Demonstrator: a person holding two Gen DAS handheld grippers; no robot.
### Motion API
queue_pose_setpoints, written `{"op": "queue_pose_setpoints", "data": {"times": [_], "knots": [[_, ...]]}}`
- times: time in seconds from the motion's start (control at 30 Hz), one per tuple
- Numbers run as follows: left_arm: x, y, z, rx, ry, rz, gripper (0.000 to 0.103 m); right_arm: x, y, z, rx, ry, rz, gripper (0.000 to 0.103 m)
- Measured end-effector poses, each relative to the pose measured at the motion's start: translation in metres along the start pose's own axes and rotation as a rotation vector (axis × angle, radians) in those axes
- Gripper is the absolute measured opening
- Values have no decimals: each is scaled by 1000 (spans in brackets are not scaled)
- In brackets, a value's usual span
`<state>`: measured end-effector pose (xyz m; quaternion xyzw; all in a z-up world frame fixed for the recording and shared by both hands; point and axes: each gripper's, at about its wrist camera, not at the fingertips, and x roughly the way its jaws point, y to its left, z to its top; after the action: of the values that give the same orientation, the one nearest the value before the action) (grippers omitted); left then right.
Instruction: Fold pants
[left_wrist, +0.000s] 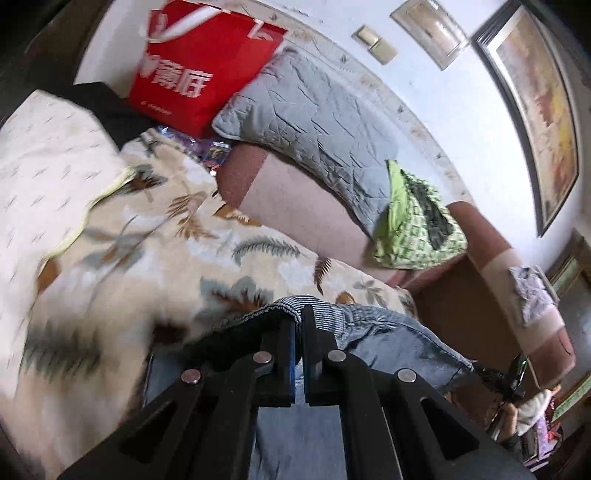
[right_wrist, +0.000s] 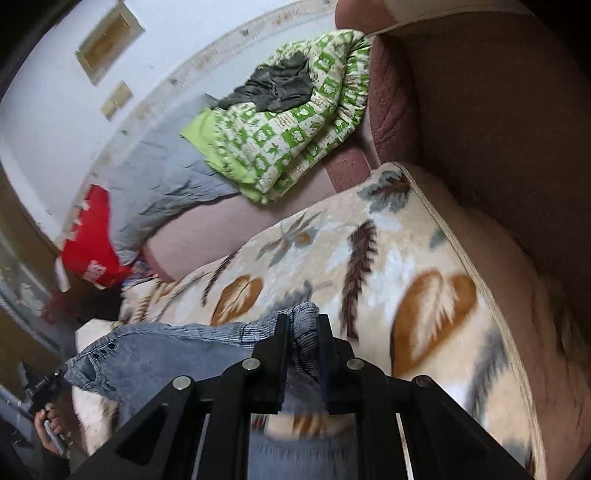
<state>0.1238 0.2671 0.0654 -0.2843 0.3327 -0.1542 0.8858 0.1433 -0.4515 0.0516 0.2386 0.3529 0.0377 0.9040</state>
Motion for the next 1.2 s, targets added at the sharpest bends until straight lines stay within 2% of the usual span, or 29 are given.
{"op": "queue_pose_setpoints", "data": {"times": [0.1,0.2,0.23,0.27,0.3,0.33,0.37,0.4,0.47,0.53,0.6,0.67,0.77,0.87,0.93,0.97,1.0,1.13,1.2], "knots": [[-26,21,-37,-13,54,18,3,-36,-16,-55,16,30,14,15],[-36,49,-67,-25,125,122,4,-47,-41,-120,47,151,16,18],[-35,57,-73,-27,150,170,10,-49,-52,-142,74,184,12,19],[-33,65,-77,-35,187,237,21,-49,-63,-161,109,226,-1,26],[-32,70,-80,-39,214,298,26,-48,-70,-170,127,257,-24,38],[-31,70,-81,-32,224,326,30,-50,-78,-179,148,270,-69,44],[-30,65,-81,-12,221,341,33,-56,-84,-183,175,248,-91,54],[-30,55,-80,17,208,349,36,-62,-89,-184,213,220,-89,56],[-25,28,-79,88,180,334,52,-73,-93,-180,284,183,-53,59],[-17,1,-83,157,150,300,59,-75,-86,-173,309,168,-23,62],[0,-27,-94,235,153,274,60,-66,-74,-171,291,192,-26,62],[27,-48,-110,297,181,287,60,-57,-67,-166,269,184,-48,62],[61,-60,-133,395,194,345,60,-31,-64,-142,262,183,-58,62],[78,-58,-147,410,204,380,60,8,-64,-119,229,231,-97,62],[90,-45,-155,394,238,421,60,41,-63,-114,210,331,-111,55],[97,-37,-158,375,263,440,61,56,-58,-114,170,379,-139,28],[100,-29,-161,358,270,444,63,59,-53,-114,131,383,-167,22],[99,-23,-163,361,248,413,67,37,-21,-99,-9,242,-219,19],[100,-24,-165,375,238,416,69,33,-18,-96,-23,203,-225,19]]}}
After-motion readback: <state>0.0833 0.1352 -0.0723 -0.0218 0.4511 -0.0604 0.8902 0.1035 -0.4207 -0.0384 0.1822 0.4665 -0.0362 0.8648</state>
